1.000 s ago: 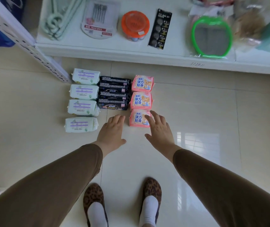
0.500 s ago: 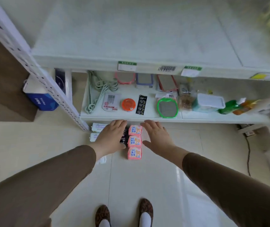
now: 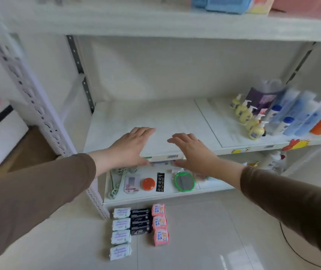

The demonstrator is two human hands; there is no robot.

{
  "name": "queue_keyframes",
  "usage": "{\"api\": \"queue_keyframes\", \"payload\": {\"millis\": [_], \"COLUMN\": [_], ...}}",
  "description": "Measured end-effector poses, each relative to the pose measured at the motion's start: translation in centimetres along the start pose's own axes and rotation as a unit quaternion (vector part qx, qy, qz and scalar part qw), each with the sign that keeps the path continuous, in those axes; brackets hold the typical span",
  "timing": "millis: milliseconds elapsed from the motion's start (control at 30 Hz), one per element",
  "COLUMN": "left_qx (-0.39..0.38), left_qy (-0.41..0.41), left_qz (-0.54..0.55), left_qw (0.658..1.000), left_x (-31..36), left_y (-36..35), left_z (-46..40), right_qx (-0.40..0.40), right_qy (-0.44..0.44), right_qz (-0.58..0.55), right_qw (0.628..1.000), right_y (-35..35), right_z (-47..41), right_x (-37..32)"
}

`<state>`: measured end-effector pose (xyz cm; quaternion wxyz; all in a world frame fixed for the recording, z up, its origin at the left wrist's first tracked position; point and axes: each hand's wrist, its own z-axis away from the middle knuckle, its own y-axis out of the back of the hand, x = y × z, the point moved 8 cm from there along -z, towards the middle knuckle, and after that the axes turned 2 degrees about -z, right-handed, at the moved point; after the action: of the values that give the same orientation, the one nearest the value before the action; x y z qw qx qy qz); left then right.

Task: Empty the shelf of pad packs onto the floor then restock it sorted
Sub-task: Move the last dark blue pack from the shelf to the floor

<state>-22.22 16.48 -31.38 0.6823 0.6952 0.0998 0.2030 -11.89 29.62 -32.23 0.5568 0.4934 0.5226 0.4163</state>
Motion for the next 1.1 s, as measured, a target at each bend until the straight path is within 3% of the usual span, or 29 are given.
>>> {"api": "queue_keyframes", "payload": {"millis": [300, 533, 800, 1100], "left_qx": [0.054, 0.103, 0.148, 0.208], "left_qy": [-0.07, -0.084, -0.072, -0.023], "left_qz": [-0.036, -0.012, -0.022, -0.043], "left_qw": [0.995, 0.991, 0.986, 0.977], "left_x": [4.3, 8.2, 12.1, 12.6], "left_y": [16.8, 25.7, 32.0, 37.9], "left_z": [-0.8, -3.4, -11.0, -19.6], "right_qx": [0.074, 0.141, 0.23, 0.256], "right_qy": [-0.004, -0.006, 0.024, 0.029], "right_qz": [-0.025, -0.046, -0.051, -0.092], "right_qw": [0.997, 0.989, 0.971, 0.962], "right_y": [17.0, 25.8, 34.6, 42.5], "right_z": [0.9, 1.3, -0.3, -5.8], "right_x": [-2.5, -0.6, 6.9, 15.7]}}
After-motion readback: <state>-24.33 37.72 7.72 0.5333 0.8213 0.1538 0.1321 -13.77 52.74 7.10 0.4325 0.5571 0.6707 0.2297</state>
